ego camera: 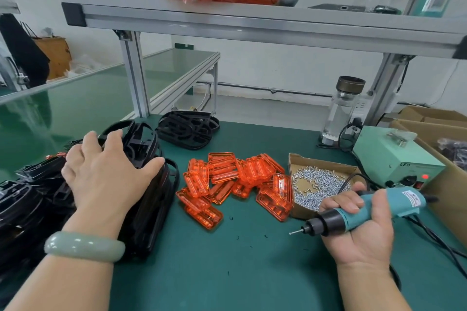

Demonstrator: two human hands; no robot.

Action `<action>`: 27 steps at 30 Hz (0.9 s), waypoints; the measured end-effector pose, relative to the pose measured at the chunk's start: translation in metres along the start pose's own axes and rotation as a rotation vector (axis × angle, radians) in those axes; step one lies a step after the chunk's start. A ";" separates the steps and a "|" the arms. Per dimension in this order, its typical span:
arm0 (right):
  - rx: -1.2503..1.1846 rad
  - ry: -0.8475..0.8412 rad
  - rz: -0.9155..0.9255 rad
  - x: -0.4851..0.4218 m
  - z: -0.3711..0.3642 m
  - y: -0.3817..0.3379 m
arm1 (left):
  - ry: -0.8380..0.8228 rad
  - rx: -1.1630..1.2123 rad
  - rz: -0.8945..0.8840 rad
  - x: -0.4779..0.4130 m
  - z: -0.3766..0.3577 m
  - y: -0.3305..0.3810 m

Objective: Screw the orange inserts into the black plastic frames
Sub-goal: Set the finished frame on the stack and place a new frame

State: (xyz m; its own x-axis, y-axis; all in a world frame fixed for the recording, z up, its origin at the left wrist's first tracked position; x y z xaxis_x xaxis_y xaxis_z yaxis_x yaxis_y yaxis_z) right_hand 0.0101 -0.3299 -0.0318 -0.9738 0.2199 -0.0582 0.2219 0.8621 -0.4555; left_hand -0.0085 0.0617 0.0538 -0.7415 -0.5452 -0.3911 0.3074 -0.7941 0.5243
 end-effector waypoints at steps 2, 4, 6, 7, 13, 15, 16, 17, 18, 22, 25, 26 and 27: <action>-0.003 0.006 0.000 0.000 0.000 0.000 | -0.001 0.013 0.004 0.003 -0.002 -0.003; 0.000 0.014 -0.001 -0.001 0.001 -0.001 | -0.004 0.025 0.000 0.005 -0.003 -0.004; 0.005 0.019 -0.004 -0.001 0.001 0.000 | -0.006 0.032 -0.008 0.007 -0.003 -0.004; 0.007 0.021 -0.006 -0.001 0.001 0.000 | -0.008 0.033 -0.009 0.008 -0.003 -0.005; 0.005 0.019 -0.008 0.000 0.001 0.000 | 0.001 0.037 -0.012 0.010 0.003 -0.004; 0.004 0.015 -0.008 0.000 0.001 0.000 | -0.010 0.040 -0.010 0.012 0.004 -0.003; 0.000 0.011 -0.006 0.000 0.001 0.000 | -0.013 0.050 -0.010 0.014 0.005 -0.001; -0.003 0.007 -0.004 0.000 0.001 0.000 | -0.009 0.063 -0.015 0.016 0.006 0.001; -0.001 0.005 -0.003 0.000 0.001 0.000 | 0.004 0.080 -0.025 0.018 0.009 0.004; 0.009 -0.011 -0.002 0.001 -0.001 0.002 | 0.064 0.168 -0.159 0.031 0.018 0.034; 0.005 -0.018 -0.008 0.002 -0.002 0.004 | 0.016 0.223 -0.355 0.045 0.009 0.072; 0.004 -0.020 -0.011 0.002 -0.002 0.005 | -0.019 0.243 -0.413 0.051 0.003 0.084; 0.002 -0.020 -0.015 0.002 -0.003 0.005 | -0.059 0.255 -0.460 0.057 -0.005 0.095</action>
State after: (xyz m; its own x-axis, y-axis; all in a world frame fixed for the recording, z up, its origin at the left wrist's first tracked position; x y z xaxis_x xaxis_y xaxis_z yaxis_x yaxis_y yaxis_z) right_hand 0.0095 -0.3237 -0.0319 -0.9779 0.1975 -0.0691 0.2070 0.8642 -0.4586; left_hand -0.0189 -0.0461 0.0772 -0.8000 -0.1337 -0.5849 -0.2074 -0.8531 0.4787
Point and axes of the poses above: each hand's wrist, its own x-axis away from the middle knuckle, its own z-axis out of the back of the hand, y = z × x, the point moved 9 cm from there along -x, towards the middle knuckle, and after that the axes turned 9 degrees about x, right-handed, at the moved point
